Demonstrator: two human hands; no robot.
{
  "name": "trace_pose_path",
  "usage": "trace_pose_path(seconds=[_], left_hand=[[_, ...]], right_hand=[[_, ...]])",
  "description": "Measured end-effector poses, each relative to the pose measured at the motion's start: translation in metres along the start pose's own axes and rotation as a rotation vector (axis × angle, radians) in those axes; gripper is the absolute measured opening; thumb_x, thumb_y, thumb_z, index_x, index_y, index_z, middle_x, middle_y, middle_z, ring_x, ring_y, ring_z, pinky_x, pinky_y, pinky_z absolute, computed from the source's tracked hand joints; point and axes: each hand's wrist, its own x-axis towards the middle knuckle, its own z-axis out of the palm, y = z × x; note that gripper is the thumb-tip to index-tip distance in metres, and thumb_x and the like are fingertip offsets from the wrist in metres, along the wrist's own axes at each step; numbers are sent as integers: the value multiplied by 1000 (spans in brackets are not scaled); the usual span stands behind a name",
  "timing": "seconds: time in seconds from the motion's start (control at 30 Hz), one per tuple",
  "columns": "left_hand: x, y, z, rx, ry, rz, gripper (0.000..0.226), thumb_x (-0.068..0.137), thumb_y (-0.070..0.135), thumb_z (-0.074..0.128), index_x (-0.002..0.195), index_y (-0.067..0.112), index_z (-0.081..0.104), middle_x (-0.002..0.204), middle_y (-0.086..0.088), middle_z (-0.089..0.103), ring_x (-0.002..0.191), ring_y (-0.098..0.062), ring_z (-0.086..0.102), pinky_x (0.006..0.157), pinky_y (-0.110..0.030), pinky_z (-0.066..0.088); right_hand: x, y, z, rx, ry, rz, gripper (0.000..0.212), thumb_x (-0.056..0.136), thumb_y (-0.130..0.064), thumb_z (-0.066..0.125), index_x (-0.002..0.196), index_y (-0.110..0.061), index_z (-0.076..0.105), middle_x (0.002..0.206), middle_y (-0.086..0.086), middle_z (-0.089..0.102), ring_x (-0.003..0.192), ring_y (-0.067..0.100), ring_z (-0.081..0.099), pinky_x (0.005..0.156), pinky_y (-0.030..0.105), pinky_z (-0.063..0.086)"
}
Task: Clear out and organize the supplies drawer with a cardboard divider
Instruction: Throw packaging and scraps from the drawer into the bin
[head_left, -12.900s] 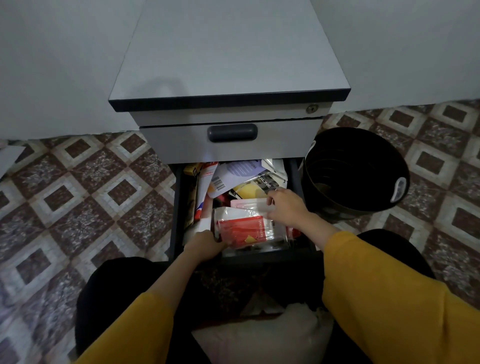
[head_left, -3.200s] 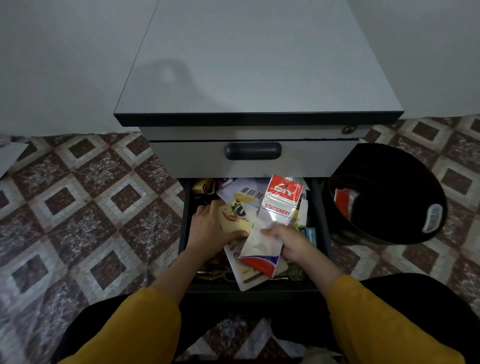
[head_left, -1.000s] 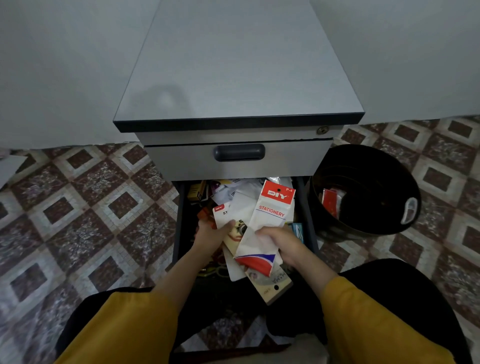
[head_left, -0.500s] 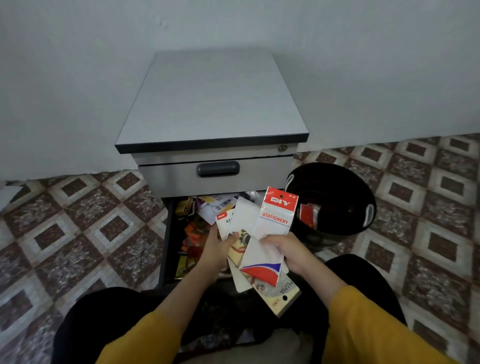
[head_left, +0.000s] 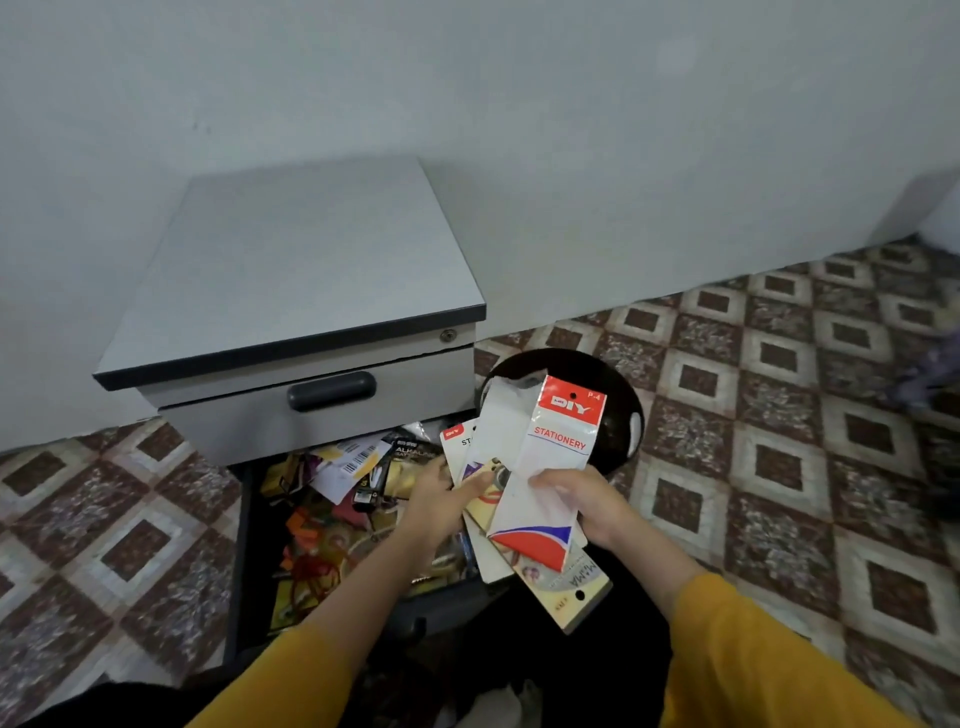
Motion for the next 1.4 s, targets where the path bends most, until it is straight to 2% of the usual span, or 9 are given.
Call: trace_pose_path(seconds=[0.33,0.43,0.53,0.6,0.93,1.0,1.13,1.23,1.4], left_hand=[[55,7,47,68,-19,-86,36,85,13,67,117,8,51,100,-9,68,77,-19,68,60,-29,53],[80,4,57,85,-14,-113,28,84,12,68,109,8,55,92,-8,68,77,-22,68,69,-36,55],[101,1,65,111,-9,-132,12,86,13,65,86,19,56,80,-1,66,66,-13,64,52,-22,49],[116,-3,69,122,-2,-162,12,87,14,65,84,20,55,84,-3,67,70,-15,64,55,-25,48],[183,-14,70,82,44,-289,35,83,15,70,113,1,58,109,-20,66,90,-32,66,82,-47,54],[191,-11,72,33,54,-278,39,85,16,68,119,3,55,119,-21,60,94,-31,64,84,-45,53],[198,-9,72,21,1,-291,75,90,17,61,149,10,15,140,-16,44,123,-31,49,99,-39,41],[195,-12,66,100,-41,-286,71,93,15,56,149,11,12,148,-12,35,131,-30,40,101,-37,36],[182,-13,61,122,-74,-288,66,94,10,54,149,11,17,146,-14,37,130,-29,42,99,-35,37]], right_hand=[[37,-13,-48,100,99,77,15,83,5,59,90,-8,58,91,14,65,82,29,64,71,38,53],[60,-13,-62,120,108,111,16,82,5,60,92,-7,59,96,16,65,85,31,64,75,40,53],[81,-14,-73,125,129,145,17,82,4,61,94,-7,58,95,16,65,84,31,64,71,39,53],[98,-13,-79,130,145,174,18,82,4,62,95,-7,57,94,15,65,82,30,64,67,37,53],[158,-4,-92,58,208,215,25,81,-4,69,105,-1,61,95,14,67,77,26,64,72,36,55],[165,-4,-94,76,233,212,34,79,-11,73,109,-1,62,100,15,68,79,26,66,76,36,55],[168,-3,-98,152,260,231,41,81,-23,71,114,-3,58,110,19,62,90,31,64,76,41,55],[166,-1,-104,77,312,277,60,84,-29,69,132,-2,45,130,21,49,114,39,53,83,41,48],[159,0,-105,74,339,249,62,84,-19,68,138,-6,39,131,17,52,115,34,53,88,40,49]])
